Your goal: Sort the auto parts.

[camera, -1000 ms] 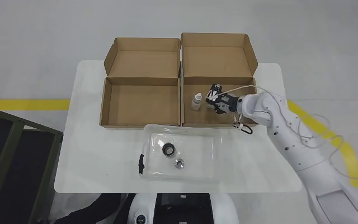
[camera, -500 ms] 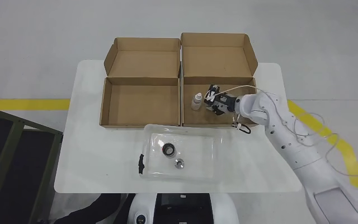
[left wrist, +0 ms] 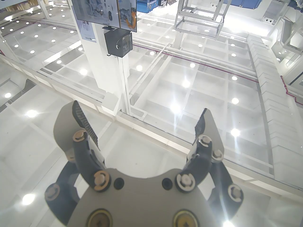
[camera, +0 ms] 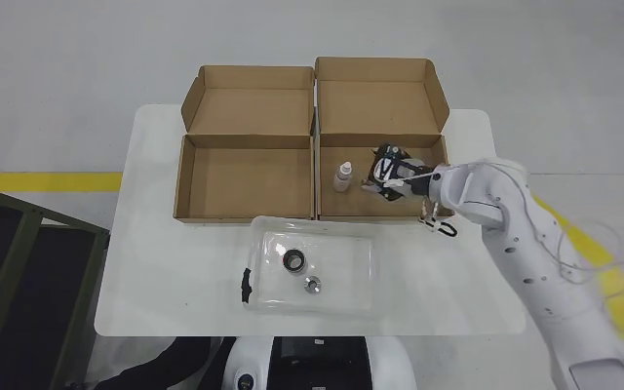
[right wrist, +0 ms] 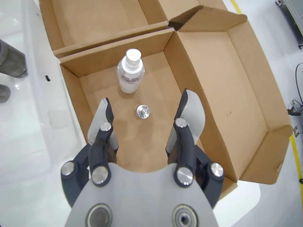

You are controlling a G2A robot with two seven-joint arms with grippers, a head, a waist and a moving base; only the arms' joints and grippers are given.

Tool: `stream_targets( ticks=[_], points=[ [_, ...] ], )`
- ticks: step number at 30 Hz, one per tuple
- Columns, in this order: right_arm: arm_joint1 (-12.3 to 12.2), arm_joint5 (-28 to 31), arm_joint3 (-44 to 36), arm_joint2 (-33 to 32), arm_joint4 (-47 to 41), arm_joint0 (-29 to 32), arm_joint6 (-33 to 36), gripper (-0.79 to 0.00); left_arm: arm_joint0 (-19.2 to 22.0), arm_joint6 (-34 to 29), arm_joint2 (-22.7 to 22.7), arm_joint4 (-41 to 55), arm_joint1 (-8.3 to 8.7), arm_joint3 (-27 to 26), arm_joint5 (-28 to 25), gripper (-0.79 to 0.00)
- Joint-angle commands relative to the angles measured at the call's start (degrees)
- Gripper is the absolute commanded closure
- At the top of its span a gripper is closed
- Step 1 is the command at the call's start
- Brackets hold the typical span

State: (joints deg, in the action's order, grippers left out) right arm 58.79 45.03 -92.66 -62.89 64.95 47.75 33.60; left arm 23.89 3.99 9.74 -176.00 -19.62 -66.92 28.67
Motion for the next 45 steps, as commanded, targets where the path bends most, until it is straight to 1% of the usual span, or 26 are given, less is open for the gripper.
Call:
stream_targets(
  ticks=[1,4,8,10,16,18,19,24,34,36,39,45],
  points=[
    [-0.5,0.9,-3.7,-1.6,-0.8,2.0,0.9,-0.52,0.0,0.0,0.0,0.0,0.0,0.0,0.0,-0.785],
    [-1.3,2.6,-9.3,-3.7,-2.1,5.6,2.2,-0.52,0.0,0.0,0.0,0.0,0.0,0.0,0.0,-0.785],
    [-1.9,4.4,-14.7,-4.4,-2.7,9.4,3.6,-0.514,0.0,0.0,0.0,0.0,0.0,0.0,0.0,-0.785],
    [-2.3,5.4,-17.6,-4.3,-2.8,11.6,4.3,-0.523,0.0,0.0,0.0,0.0,0.0,0.0,0.0,-0.785],
    [-2.9,7.2,-22.7,-4.0,-2.1,15.3,5.4,-0.539,0.0,0.0,0.0,0.0,0.0,0.0,0.0,-0.785],
    [-3.1,8.0,-24.0,-3.8,-1.9,16.3,5.4,-0.526,0.0,0.0,0.0,0.0,0.0,0.0,0.0,-0.785],
    [-3.1,8.3,-24.6,-3.6,-1.6,16.7,5.4,-0.533,0.0,0.0,0.0,0.0,0.0,0.0,0.0,-0.785],
    [-3.2,10.2,-26.8,-0.6,-0.5,18.0,5.6,-0.533,0.0,0.0,0.0,0.0,0.0,0.0,0.0,-0.785],
    [-2.4,10.9,-24.5,7.4,1.7,15.4,6.0,-0.514,0.0,0.0,0.0,0.0,0.0,0.0,0.0,-0.785],
    [-2.0,11.0,-23.2,9.6,2.5,14.5,6.2,-0.511,0.0,0.0,0.0,0.0,0.0,0.0,0.0,-0.785],
    [-1.1,10.6,-20.0,13.4,3.1,12.4,5.9,-0.526,0.0,0.0,0.0,0.0,0.0,0.0,0.0,-0.785],
    [0.1,9.5,-15.9,17.4,2.9,9.2,5.4,-0.502,0.0,0.0,0.0,0.0,0.0,0.0,0.0,-0.785]
  ],
)
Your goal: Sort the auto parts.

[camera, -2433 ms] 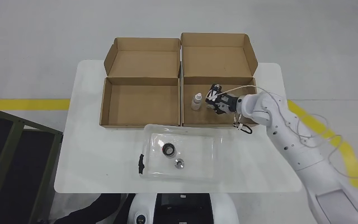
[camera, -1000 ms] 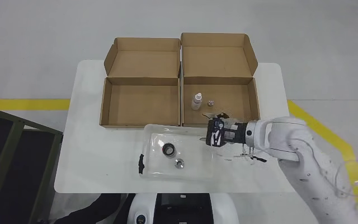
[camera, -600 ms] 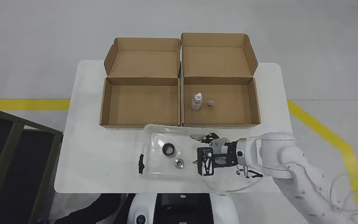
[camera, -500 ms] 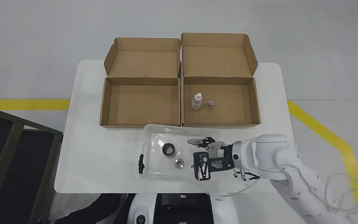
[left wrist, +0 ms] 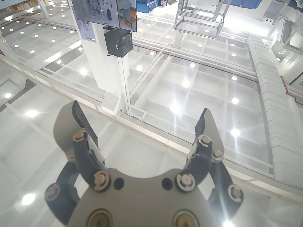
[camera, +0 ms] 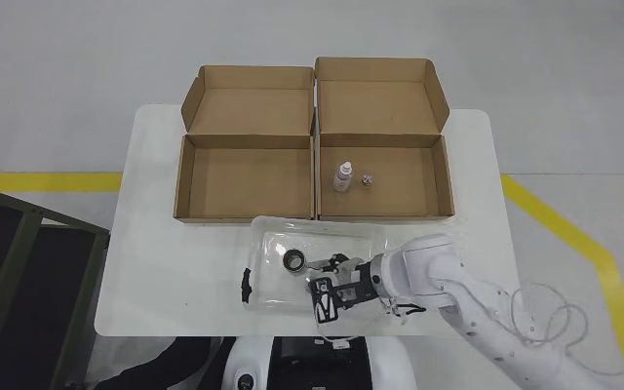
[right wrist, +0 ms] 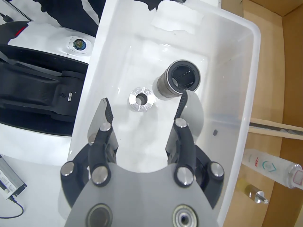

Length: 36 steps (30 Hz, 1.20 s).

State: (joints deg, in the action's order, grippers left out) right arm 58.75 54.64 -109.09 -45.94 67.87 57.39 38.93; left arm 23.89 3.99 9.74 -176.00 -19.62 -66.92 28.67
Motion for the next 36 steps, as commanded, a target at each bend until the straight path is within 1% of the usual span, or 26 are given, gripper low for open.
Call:
stream_targets(
  ticks=[1,9,12,14,27,29,36],
  points=[
    [0.3,-0.2,1.0,0.9,0.0,-0.8,0.1,-0.493,0.0,0.0,0.0,0.0,0.0,0.0,0.0,-0.785],
    [1.3,-0.1,4.1,4.2,0.9,-3.0,-0.3,-0.465,0.0,0.0,0.0,0.0,0.0,0.0,0.0,-0.785],
    [1.6,-0.1,4.9,5.2,1.3,-3.6,-0.6,-0.431,0.0,0.0,0.0,0.0,0.0,0.0,0.0,-0.785],
    [1.8,-0.1,5.5,5.7,1.5,-3.9,-0.8,-0.422,0.0,0.0,0.0,0.0,0.0,0.0,0.0,-0.785],
    [3.3,0.4,10.0,9.2,2.7,-6.6,-2.7,-0.422,0.0,0.0,0.0,0.0,0.0,0.0,0.0,-0.785],
    [3.4,0.4,10.3,9.5,2.8,-6.8,-3.0,-0.391,0.0,0.0,0.0,0.0,0.0,0.0,0.0,-0.785],
    [3.8,0.2,11.9,10.0,3.4,-7.3,-4.0,-0.348,0.0,0.0,0.0,0.0,0.0,0.0,0.0,-0.785]
  ],
)
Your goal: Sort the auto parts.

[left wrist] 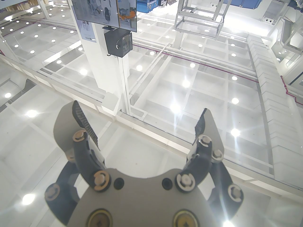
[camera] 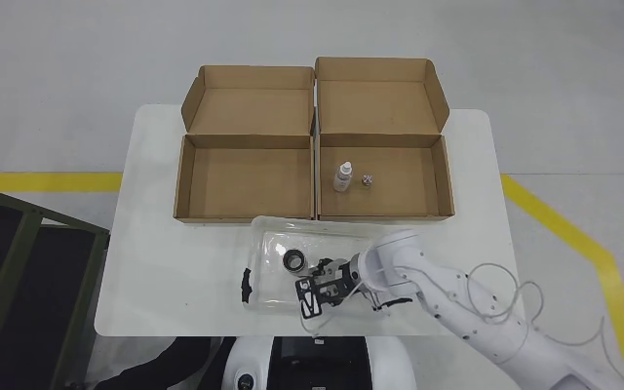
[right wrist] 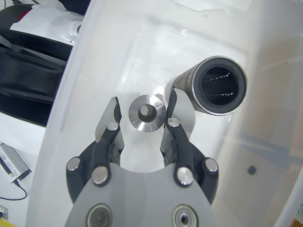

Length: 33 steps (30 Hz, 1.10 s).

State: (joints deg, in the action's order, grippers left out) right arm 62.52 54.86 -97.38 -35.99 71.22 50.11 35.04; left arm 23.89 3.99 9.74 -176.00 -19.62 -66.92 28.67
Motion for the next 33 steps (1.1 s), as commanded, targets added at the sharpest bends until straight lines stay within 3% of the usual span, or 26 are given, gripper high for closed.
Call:
stream_targets(
  ticks=[1,4,8,12,17,19,33],
  points=[
    [0.1,-0.1,0.4,0.1,0.2,-0.1,-0.2,-0.345,0.0,0.0,0.0,0.0,0.0,0.0,0.0,-0.785],
    [0.2,0.0,1.0,0.1,0.4,-0.2,-0.8,-0.336,0.0,0.0,0.0,0.0,0.0,0.0,0.0,-0.785],
    [0.2,0.2,1.2,0.0,0.9,-0.4,-1.5,-0.243,0.0,0.0,0.0,0.0,0.0,0.0,0.0,-0.785],
    [0.2,0.8,0.8,-0.3,1.9,-0.4,-2.4,-0.203,0.0,0.0,0.0,0.0,0.0,0.0,0.0,-0.785],
    [0.0,1.2,-0.2,-0.8,3.5,0.0,-4.1,-0.099,0.0,0.0,0.0,0.0,0.0,0.0,0.0,-0.785],
    [-0.2,1.5,-1.2,-1.2,3.6,0.4,-4.5,-0.009,0.0,0.0,0.0,0.0,0.0,0.0,0.0,-0.785],
    [-3.2,3.1,-12.7,-9.6,1.3,5.6,-4.3,0.0,0.0,0.0,0.0,0.0,0.0,0.0,0.0,-0.785]
  ],
)
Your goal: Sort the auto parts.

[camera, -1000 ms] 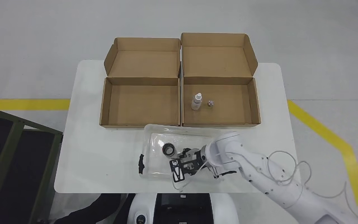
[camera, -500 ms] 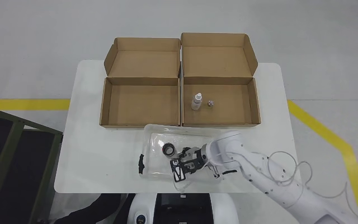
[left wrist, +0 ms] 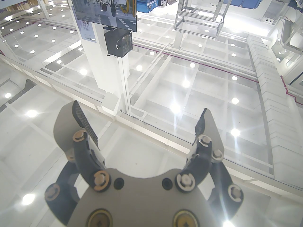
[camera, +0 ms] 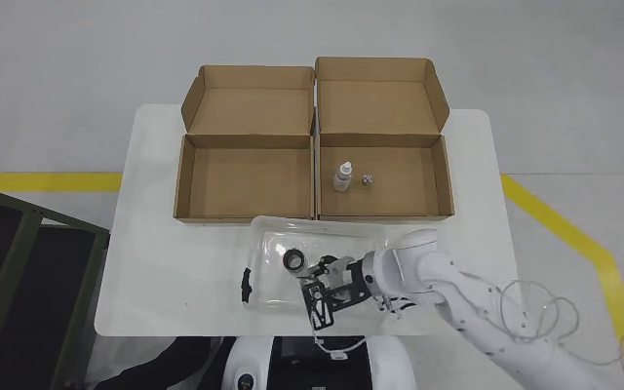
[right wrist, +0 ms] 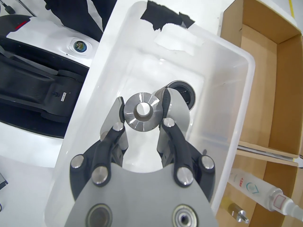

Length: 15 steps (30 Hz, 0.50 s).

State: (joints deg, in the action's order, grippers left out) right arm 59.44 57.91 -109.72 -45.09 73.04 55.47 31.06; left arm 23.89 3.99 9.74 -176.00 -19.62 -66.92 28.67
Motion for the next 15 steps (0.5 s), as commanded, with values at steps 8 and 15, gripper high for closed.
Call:
stream_targets(
  ticks=[8,15],
  points=[
    [-1.3,-1.5,-4.1,-5.7,-3.0,3.0,-3.8,0.0,0.0,0.0,0.0,0.0,0.0,0.0,0.0,-0.785],
    [-1.8,-1.7,-4.5,-8.9,-6.6,3.7,-7.0,0.0,0.0,0.0,0.0,0.0,0.0,0.0,0.0,-0.785]
  ],
)
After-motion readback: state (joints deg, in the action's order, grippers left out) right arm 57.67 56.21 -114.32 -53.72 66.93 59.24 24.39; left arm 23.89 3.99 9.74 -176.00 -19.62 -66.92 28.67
